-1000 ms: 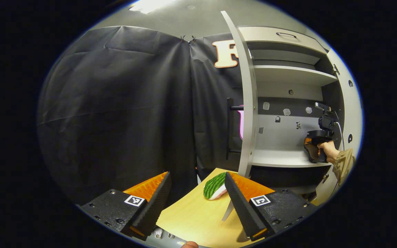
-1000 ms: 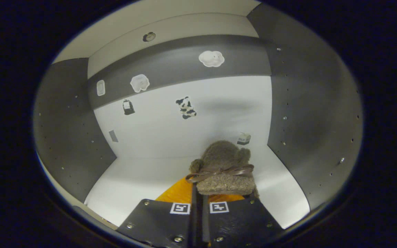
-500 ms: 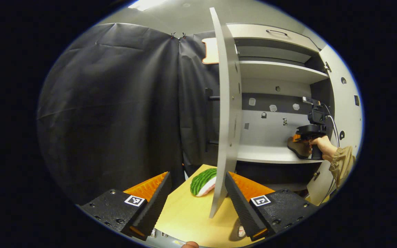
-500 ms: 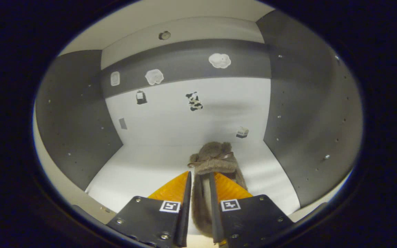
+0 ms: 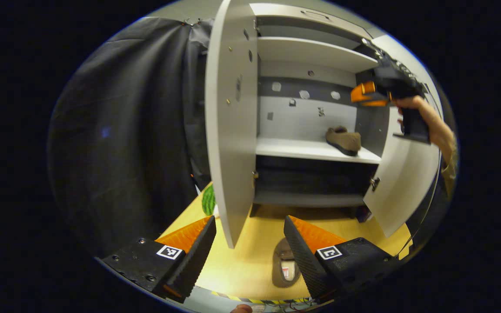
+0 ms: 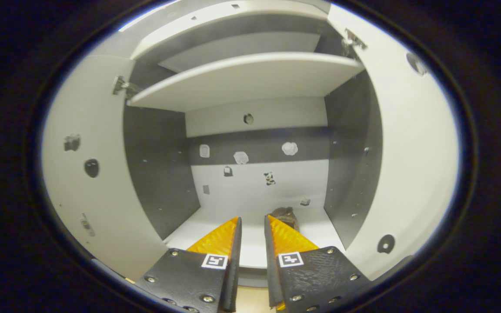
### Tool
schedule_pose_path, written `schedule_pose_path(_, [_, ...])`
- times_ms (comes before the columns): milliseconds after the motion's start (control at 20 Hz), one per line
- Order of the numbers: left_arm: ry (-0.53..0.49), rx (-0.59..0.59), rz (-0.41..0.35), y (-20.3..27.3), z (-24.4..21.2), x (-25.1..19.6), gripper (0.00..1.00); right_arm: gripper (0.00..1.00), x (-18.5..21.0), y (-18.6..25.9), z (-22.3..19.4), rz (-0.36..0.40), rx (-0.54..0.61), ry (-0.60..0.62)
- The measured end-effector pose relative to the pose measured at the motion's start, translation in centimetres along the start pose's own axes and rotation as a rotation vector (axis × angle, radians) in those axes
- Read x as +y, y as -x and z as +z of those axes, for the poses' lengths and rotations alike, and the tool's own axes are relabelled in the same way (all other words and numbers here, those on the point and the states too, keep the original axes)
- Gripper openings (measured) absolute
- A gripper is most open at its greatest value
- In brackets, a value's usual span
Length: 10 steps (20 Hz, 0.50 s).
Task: Grab one shoe with the right hand and put it into the shoe cabinet, grab the other shoe with the left hand and put it into the shoe cabinet; then close the right door with the right hand and the left door with the left hand.
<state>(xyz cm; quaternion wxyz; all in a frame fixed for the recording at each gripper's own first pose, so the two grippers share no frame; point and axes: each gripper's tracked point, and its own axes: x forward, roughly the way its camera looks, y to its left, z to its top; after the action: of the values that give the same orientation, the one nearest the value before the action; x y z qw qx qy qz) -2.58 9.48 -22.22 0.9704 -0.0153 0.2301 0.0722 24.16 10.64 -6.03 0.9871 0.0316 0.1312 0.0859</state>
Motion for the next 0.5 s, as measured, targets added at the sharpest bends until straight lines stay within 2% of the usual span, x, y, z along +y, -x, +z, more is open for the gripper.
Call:
schedule_pose_path(350, [-0.028, 0.228, -0.19, -5.9, -11.4, -4.8, 0.98, 0.28, 0.3, 12.1, 5.1, 0.003, -0.126, 0.007])
schedule_pose_path(500, [-0.04, 0.341, -0.218, -7.8, -16.3, -5.1, 0.98, 0.28, -1.3, 15.9, 7.0, -0.028, -0.172, -0.012])
